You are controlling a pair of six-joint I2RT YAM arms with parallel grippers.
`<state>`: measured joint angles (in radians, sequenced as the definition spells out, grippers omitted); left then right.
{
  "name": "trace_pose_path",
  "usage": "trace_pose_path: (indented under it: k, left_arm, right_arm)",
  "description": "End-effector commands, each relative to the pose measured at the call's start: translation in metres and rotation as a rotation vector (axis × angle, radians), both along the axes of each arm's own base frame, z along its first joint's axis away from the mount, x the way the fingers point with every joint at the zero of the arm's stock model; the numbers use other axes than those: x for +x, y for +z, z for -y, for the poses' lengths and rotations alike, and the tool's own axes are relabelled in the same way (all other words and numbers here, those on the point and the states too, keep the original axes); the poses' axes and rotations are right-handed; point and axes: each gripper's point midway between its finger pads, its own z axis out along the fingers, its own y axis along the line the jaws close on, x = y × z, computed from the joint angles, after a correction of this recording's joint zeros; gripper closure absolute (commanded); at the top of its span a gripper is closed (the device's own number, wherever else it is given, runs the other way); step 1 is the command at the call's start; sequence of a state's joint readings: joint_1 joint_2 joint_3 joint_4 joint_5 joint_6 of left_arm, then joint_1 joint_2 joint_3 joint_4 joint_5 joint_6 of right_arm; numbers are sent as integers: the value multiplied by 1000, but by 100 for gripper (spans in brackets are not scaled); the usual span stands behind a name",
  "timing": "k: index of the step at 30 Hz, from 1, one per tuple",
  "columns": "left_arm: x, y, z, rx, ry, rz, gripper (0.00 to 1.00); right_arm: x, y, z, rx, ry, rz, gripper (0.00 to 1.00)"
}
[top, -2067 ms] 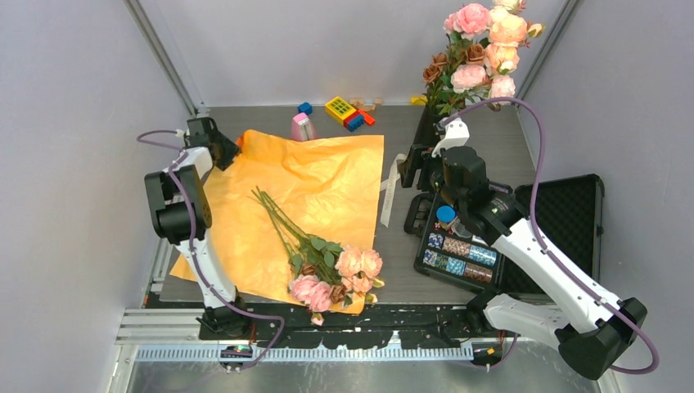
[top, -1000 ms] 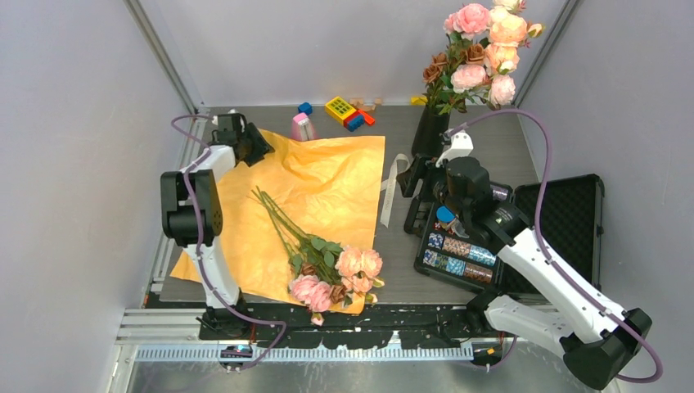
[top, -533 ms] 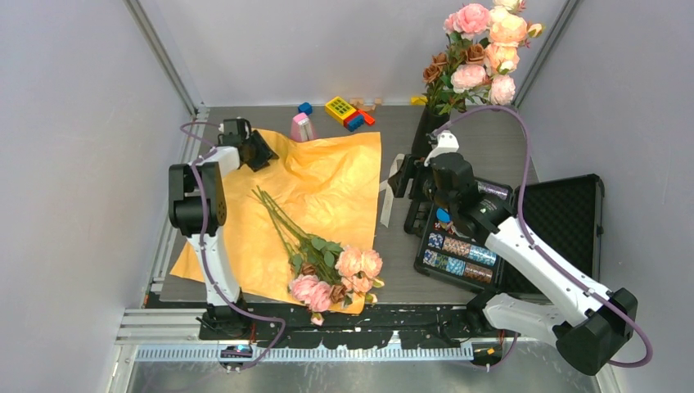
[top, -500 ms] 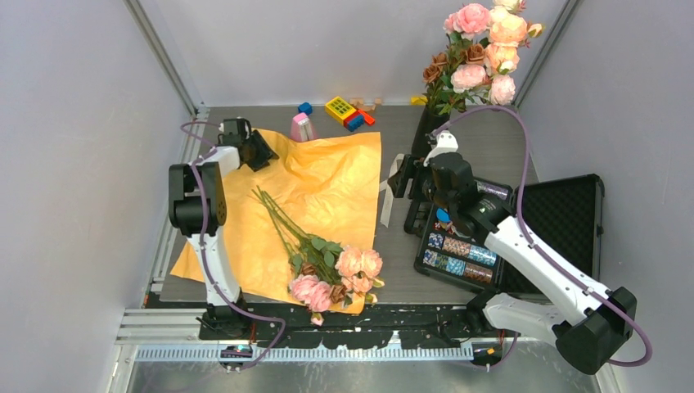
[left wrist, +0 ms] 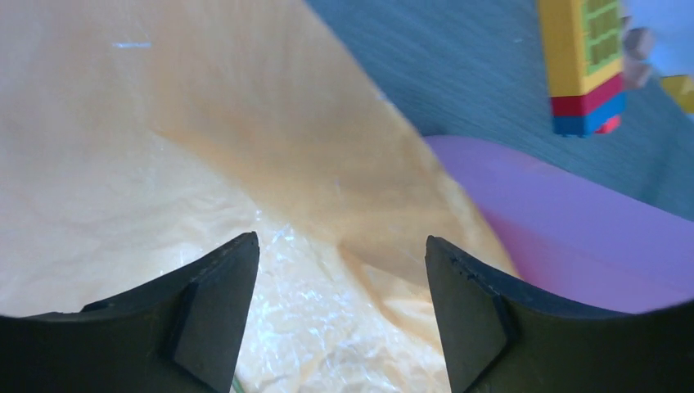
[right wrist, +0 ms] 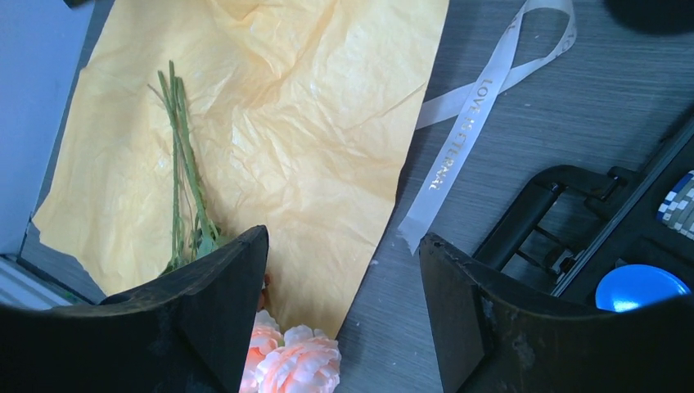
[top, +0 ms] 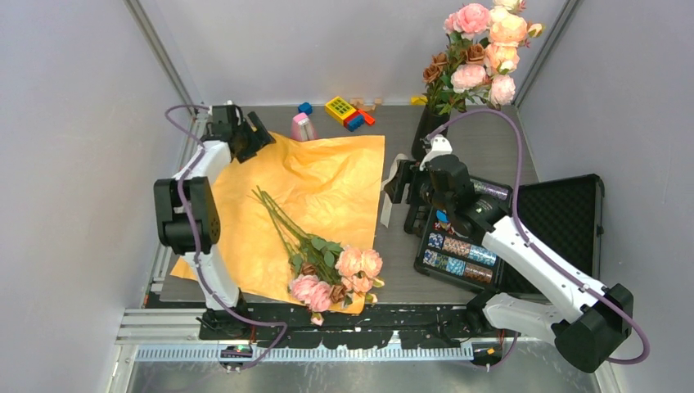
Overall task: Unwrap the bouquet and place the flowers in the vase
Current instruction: Unfold the wrapping paper at the center of the board, then pick up the fake flower from the wrapping paper.
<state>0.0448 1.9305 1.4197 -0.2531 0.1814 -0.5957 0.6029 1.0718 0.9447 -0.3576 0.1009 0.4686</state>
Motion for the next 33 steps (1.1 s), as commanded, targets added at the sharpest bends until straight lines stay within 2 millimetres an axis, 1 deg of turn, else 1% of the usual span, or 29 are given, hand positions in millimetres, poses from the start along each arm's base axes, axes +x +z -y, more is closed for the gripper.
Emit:
trace_pose_path:
  k: [1, 4, 5, 6, 7, 8, 10, 12, 13, 14, 15, 16, 17, 18, 19, 20, 21, 22, 23, 24, 26, 27, 28, 30, 33]
  left_arm:
    - [-18, 80, 1, 54, -44, 113, 22]
    - [-45, 87, 16, 39, -135, 45, 22]
    - [-55, 91, 25, 23, -175, 32, 22]
    - [-63, 94, 33, 15, -211, 22, 22]
    - [-74, 96, 45, 19, -255, 14, 21]
    - [-84, 99, 54, 30, -291, 15, 21]
    - [-106, 97, 66, 49, -349, 7, 21]
    - [-125, 98, 74, 59, -394, 7, 21]
    - [-134, 99, 77, 59, -415, 9, 21]
    - [-142, 99, 79, 61, -432, 13, 21]
    - [-149, 100, 79, 70, -442, 22, 21]
    - [-155, 100, 79, 78, -450, 34, 21]
    - [-159, 102, 79, 86, -460, 53, 21]
    - [-163, 106, 79, 97, -467, 81, 20]
    - [-166, 107, 79, 107, -472, 97, 20]
    - [-168, 108, 77, 119, -470, 108, 18]
    - [-169, 108, 74, 129, -463, 110, 17]
    - [-169, 111, 72, 142, -455, 113, 17]
    - [-169, 112, 69, 155, -448, 112, 17]
    - [-169, 113, 65, 175, -430, 109, 17]
    - [-169, 113, 59, 199, -406, 103, 16]
    - [-169, 114, 57, 207, -399, 104, 16]
    - [-169, 114, 56, 215, -395, 103, 16]
    - [-170, 116, 53, 226, -385, 107, 16]
    - [-171, 118, 54, 221, -383, 119, 16]
  right_arm:
    - [-10, 8, -18, 46, 126, 32, 26]
    - [-19, -5, -31, 49, 224, -14, 26]
    - [-26, -7, -39, 67, 280, -35, 26]
    - [-28, -13, -44, 68, 308, -59, 27]
    - [-36, -14, -53, 91, 366, -79, 27]
    - [-40, -18, -58, 94, 395, -100, 27]
    - [-54, -23, -73, 112, 489, -137, 28]
    - [-63, -30, -84, 90, 540, -153, 28]
    - [-69, -33, -94, 66, 583, -154, 28]
    - [-71, -38, -96, 36, 586, -158, 28]
    - [-78, -41, -109, 5, 629, -156, 28]
    - [-77, -45, -112, -28, 621, -154, 28]
    - [-82, -51, -124, -56, 653, -157, 28]
    - [-86, -53, -132, -73, 667, -148, 28]
    - [-83, -58, -141, -87, 676, -157, 28]
    - [-85, -61, -150, -95, 689, -154, 30]
    - [-82, -68, -159, -113, 697, -162, 30]
    - [-83, -71, -167, -126, 706, -156, 32]
    - [-79, -76, -177, -143, 716, -156, 33]
    - [-79, -79, -185, -155, 725, -142, 36]
    - [-72, -90, -205, -171, 734, -142, 38]
    - [-69, -91, -211, -166, 733, -130, 39]
    - [-65, -97, -219, -170, 733, -136, 40]
    - [-57, -104, -228, -176, 723, -134, 41]
    - [-49, -111, -236, -196, 718, -129, 41]
